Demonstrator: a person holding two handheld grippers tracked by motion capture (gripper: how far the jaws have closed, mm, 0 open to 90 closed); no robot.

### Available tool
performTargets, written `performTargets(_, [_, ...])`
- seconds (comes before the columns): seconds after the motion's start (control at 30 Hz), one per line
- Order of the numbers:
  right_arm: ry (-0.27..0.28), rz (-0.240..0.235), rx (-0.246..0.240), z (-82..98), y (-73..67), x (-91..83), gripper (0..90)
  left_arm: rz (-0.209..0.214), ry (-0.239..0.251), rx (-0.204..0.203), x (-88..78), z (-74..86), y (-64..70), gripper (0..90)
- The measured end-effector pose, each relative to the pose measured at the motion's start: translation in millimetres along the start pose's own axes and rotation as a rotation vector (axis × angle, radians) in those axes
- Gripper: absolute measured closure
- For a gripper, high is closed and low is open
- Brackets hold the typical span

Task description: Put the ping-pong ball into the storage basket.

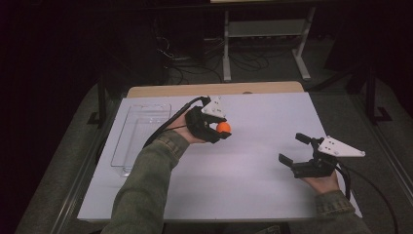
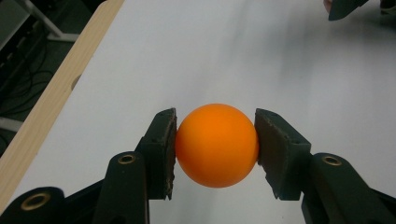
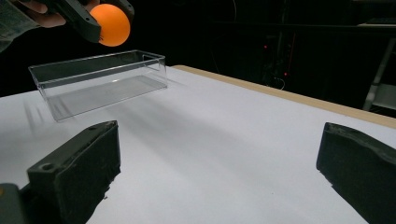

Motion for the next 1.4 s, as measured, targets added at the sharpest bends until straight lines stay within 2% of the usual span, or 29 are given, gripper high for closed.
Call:
performTargets(0.33, [-0.003, 0.002, -0.003, 0.5, -0.3, 0.2, 0.0, -0.020, -0.004, -0.014, -14.5, 10.3, -4.0, 50.5])
performTargets(0.67, [-0.005, 0.003, -0.002, 0.7, -0.5, 0.1, 0.0, -0.043, -0.027, -0.030, -39.6, 23.8, -9.5, 50.5])
performTargets(0.83, [-0.006, 0.007, -0.002, 1.0, -0.6, -0.5, 0.0, -0.027, -0.028, -0.027, -47.5, 26.3, -6.7, 50.6])
performTargets(1.2, [-0.009, 0.009, -0.003, 1.4, -0.1, -0.6, 0.0, -0.038, -0.060, -0.042, -62.6, 38.8, -9.5, 50.5])
performTargets(1.4, [-0.011, 0.009, -0.003, 1.7, -0.4, -0.2, 0.0, -0.038, -0.051, -0.052, -71.5, 42.0, -9.9, 50.5])
Point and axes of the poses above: each handheld gripper's, and its own axes: x roughly forward along the jaws, z roughly out of its underside, y roughly to its right, the point moved 10 cm from there along x, roughly forward along the jaws, and after that the axes turned 3 degrees about -y, right-handed, at the moved point
